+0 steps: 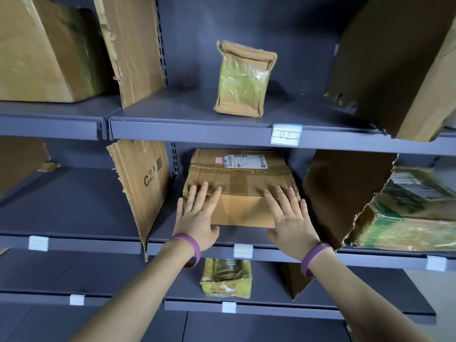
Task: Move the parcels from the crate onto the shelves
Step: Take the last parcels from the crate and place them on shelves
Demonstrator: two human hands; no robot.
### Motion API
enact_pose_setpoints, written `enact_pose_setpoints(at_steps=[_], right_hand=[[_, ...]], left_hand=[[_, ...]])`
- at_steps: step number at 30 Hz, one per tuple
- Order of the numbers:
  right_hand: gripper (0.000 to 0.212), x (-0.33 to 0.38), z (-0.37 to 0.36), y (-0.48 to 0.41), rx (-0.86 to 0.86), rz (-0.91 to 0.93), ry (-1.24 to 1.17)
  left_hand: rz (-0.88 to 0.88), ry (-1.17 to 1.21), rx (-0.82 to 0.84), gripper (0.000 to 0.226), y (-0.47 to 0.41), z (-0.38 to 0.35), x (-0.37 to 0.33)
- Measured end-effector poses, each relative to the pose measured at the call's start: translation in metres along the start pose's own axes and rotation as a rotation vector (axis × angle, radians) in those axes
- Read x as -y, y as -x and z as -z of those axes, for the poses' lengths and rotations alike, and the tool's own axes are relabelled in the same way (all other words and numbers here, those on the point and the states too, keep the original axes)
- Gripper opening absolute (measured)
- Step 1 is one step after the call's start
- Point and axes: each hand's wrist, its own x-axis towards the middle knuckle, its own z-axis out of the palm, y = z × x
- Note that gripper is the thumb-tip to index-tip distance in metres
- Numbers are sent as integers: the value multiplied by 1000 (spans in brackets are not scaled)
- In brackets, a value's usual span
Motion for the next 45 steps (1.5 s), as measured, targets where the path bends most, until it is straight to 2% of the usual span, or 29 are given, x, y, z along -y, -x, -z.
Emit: enact_pose_setpoints(at_steps=[3, 6, 10, 13, 18, 22, 36, 41, 45], right_hand=[[89, 4, 15, 8, -18, 19, -37], [87, 18, 40, 19, -72, 127, -184], [88, 37, 82, 34, -245, 270, -364], [86, 41, 112, 39, -339, 322, -385], [83, 36, 157, 24, -510, 327, -331], [75, 29, 191, -4, -506, 254, -313], [79, 28, 213, -53, -359, 142, -129], [79, 27, 210, -67, -284, 147, -176], [77, 27, 207, -74, -268, 143, -204]], left_hand=[[-33, 31, -39, 89, 12, 12, -9], [-125, 91, -88, 90, 30, 33, -27], [-247, 158, -248, 86, 53, 77, -51], [-297, 189, -349, 79, 63, 111, -61], [-317, 176, -499, 77, 53, 163, -63], [-283, 105, -555, 79, 21, 200, -61], [-259, 13, -228, 90, -48, 203, -47], [-206, 21, -108, 102, -61, 211, -48], [-193, 32, -76, 109, -68, 210, -45]])
